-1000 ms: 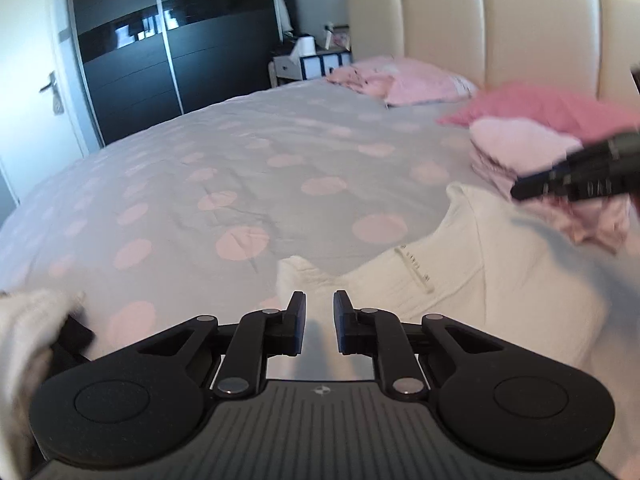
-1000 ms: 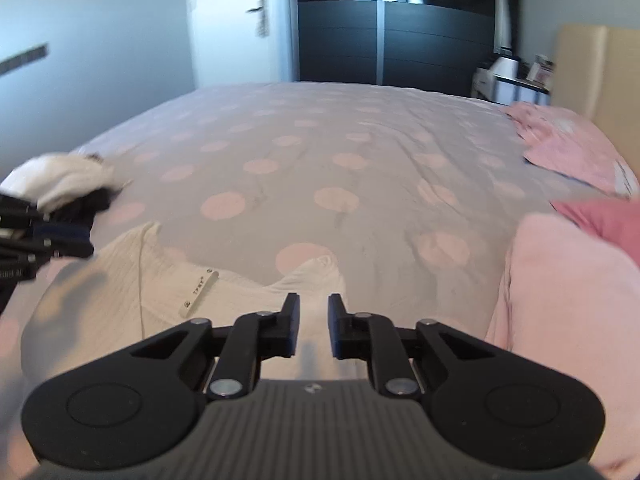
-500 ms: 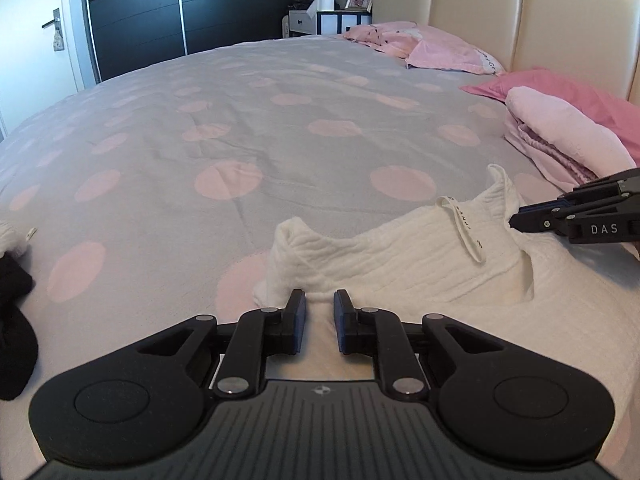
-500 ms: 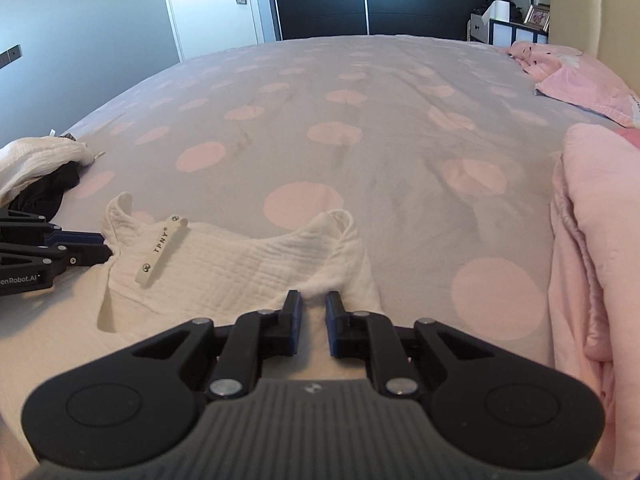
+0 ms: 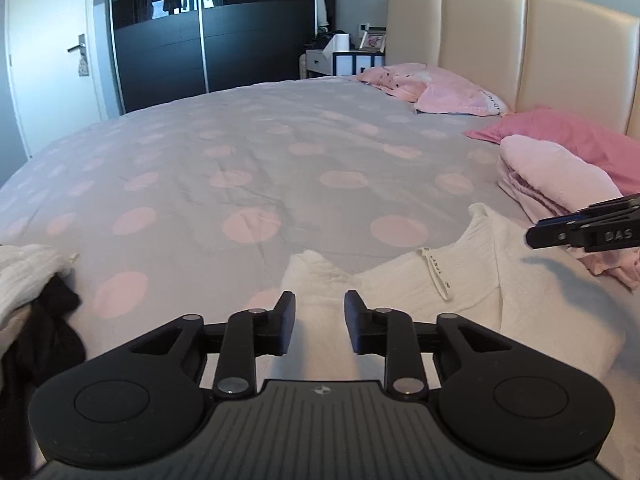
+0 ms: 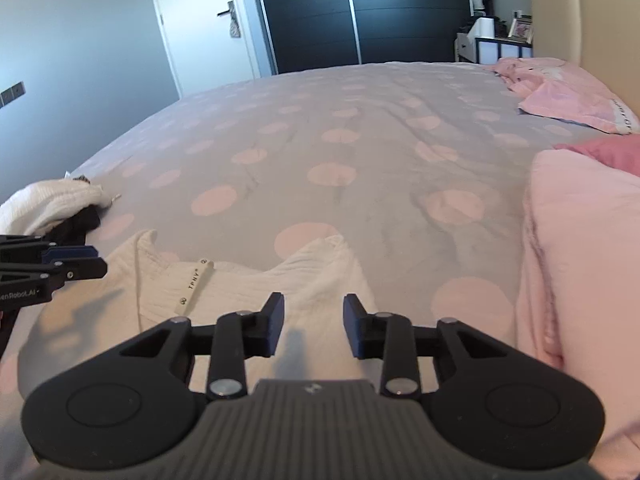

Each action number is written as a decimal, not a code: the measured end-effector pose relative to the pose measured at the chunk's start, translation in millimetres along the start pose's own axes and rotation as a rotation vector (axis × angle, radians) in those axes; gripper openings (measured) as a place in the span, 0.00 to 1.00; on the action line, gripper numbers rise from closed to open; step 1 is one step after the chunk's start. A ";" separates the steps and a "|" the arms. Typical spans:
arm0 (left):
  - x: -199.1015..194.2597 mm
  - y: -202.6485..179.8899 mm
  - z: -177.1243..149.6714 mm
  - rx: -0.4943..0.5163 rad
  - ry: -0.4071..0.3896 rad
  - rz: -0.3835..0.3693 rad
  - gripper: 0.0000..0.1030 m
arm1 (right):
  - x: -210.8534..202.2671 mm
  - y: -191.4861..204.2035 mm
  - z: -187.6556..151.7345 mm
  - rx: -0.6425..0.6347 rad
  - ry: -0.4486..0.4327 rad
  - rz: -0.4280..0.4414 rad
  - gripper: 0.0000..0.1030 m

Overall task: Fold clothes
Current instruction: 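Pinch the folded garment's edge with the left gripper while the right gripper pinches beside it, then lift the folded white garment with both grippers and carry it toward the pink pillow, then open both grippers and set the garment down beside the pink pillow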

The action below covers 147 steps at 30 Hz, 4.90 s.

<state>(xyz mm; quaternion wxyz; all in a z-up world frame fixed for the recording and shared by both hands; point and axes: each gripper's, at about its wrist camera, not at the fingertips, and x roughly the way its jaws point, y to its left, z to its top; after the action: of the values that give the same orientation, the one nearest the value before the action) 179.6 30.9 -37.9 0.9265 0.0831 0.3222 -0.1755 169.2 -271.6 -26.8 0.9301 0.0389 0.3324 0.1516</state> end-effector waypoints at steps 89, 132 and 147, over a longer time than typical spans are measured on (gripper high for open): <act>133.5 -208.5 143.6 -0.415 -0.066 -0.641 0.17 | -135.8 -368.6 70.0 0.572 -0.030 0.248 0.22; 190.4 -303.8 127.6 -0.100 -0.132 -0.351 0.34 | -18.3 -369.2 34.7 0.482 -0.181 -0.185 0.10; 178.5 -312.2 127.2 -0.030 -0.160 -0.328 0.33 | -39.7 -386.0 27.5 0.520 -0.235 -0.209 0.27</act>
<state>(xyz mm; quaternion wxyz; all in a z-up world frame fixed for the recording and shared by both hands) 264.0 -340.2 -63.4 0.9094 0.0016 0.2592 -0.3254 256.2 -650.2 -48.2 0.9316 0.2584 0.2523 -0.0407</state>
